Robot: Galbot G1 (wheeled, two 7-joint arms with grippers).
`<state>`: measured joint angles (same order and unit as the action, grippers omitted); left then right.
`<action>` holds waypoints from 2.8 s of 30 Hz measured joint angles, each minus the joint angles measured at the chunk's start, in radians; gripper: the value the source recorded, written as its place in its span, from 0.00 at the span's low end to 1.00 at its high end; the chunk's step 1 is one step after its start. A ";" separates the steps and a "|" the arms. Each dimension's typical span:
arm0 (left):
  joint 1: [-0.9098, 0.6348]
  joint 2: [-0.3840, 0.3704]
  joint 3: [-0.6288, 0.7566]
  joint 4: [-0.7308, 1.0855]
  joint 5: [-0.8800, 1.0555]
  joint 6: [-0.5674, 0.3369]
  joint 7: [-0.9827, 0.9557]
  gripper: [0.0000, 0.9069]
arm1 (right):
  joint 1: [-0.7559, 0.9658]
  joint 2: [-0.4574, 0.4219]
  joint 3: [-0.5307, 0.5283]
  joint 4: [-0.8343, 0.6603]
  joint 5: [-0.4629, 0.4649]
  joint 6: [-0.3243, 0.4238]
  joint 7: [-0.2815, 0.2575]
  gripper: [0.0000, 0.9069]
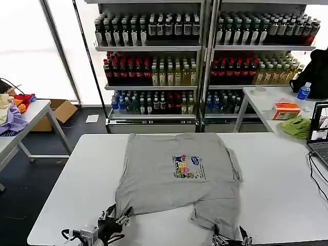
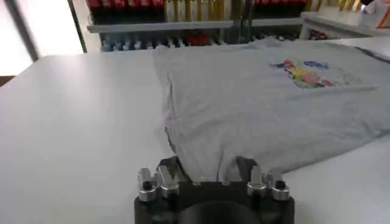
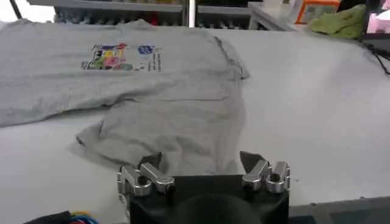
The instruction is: Fold and organize the clothes.
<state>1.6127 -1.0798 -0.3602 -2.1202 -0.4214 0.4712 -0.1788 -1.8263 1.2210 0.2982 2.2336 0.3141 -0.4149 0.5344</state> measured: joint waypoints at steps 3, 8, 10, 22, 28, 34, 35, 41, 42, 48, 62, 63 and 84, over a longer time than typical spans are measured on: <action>0.009 0.006 0.003 -0.002 0.002 0.001 0.000 0.00 | 0.000 -0.001 0.001 -0.004 0.000 0.009 0.000 0.00; 0.017 0.008 0.010 -0.006 0.003 0.003 -0.001 0.00 | -0.003 -0.004 0.003 -0.005 -0.001 0.021 -0.005 0.00; 0.016 0.005 0.015 -0.003 0.004 0.003 -0.001 0.00 | -0.003 -0.003 0.006 -0.004 -0.004 0.028 -0.009 0.00; 0.000 -0.022 0.023 0.000 0.007 -0.013 -0.003 0.00 | 0.015 0.012 0.015 -0.002 -0.019 0.072 -0.038 0.00; -0.017 -0.040 0.017 -0.004 0.014 -0.033 -0.006 0.00 | 0.046 0.034 0.042 0.029 -0.052 0.108 -0.062 0.00; -0.059 -0.063 0.012 -0.011 0.010 -0.078 -0.008 0.00 | 0.122 0.063 0.075 0.043 -0.094 0.124 -0.083 0.00; -0.069 -0.066 0.014 -0.010 0.008 -0.086 -0.009 0.00 | 0.137 0.067 0.080 0.042 -0.099 0.125 -0.086 0.00; -0.150 -0.100 0.029 0.016 -0.006 -0.126 -0.010 0.00 | 0.258 0.076 0.102 -0.003 -0.122 0.127 -0.111 0.00; -0.167 -0.105 0.031 0.024 -0.006 -0.131 -0.011 0.00 | 0.282 0.076 0.103 -0.017 -0.122 0.126 -0.116 0.00; -0.278 -0.121 0.050 0.097 -0.020 -0.149 -0.007 0.00 | 0.407 0.083 0.100 -0.105 -0.122 0.113 -0.137 0.00; -0.519 -0.149 0.095 0.338 -0.048 -0.157 -0.004 0.00 | 0.654 0.083 0.060 -0.334 -0.098 0.049 -0.175 0.00; -0.533 -0.150 0.098 0.352 -0.048 -0.157 -0.004 0.00 | 0.668 0.082 0.057 -0.347 -0.096 0.043 -0.179 0.09; -0.668 -0.154 0.107 0.511 -0.042 -0.130 -0.017 1.00 | 0.844 0.096 0.033 -0.449 -0.011 -0.036 -0.145 1.00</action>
<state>0.9446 -1.2336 -0.2529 -1.6089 -0.4630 0.3416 -0.1957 -0.9819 1.3169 0.3314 1.7848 0.3034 -0.4510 0.3892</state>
